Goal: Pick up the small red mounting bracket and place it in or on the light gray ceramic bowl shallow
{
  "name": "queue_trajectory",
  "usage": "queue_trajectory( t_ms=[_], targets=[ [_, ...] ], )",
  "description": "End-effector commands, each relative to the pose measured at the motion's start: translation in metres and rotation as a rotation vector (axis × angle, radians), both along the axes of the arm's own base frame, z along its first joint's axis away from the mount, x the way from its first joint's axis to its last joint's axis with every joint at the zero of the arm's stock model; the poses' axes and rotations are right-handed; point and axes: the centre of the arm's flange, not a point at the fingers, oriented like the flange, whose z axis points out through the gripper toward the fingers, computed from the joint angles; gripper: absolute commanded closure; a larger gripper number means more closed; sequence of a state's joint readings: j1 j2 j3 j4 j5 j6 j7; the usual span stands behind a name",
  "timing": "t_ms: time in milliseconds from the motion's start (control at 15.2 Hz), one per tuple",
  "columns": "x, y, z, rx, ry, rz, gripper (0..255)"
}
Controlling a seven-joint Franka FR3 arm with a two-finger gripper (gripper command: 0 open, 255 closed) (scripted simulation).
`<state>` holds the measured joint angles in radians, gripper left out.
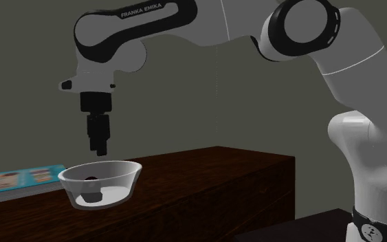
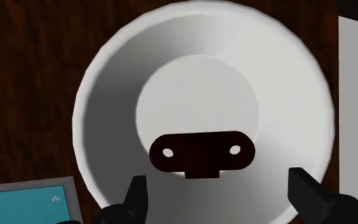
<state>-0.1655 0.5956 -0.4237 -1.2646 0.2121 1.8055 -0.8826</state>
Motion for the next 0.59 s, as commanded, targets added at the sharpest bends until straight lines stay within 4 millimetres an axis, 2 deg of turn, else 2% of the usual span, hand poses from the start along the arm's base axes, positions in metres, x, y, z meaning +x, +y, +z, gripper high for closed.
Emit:
queue_trajectory(
  t_ms=[0, 66, 528],
  targets=[
    [0.002, -0.002, 0.024, 0.000, 0.000, 0.000, 0],
    [0.002, -0.002, 0.035, 0.000, 0.000, 0.000, 0],
    [0.002, -0.002, 0.035, 0.000, 0.000, 0.000, 0]
  ],
)
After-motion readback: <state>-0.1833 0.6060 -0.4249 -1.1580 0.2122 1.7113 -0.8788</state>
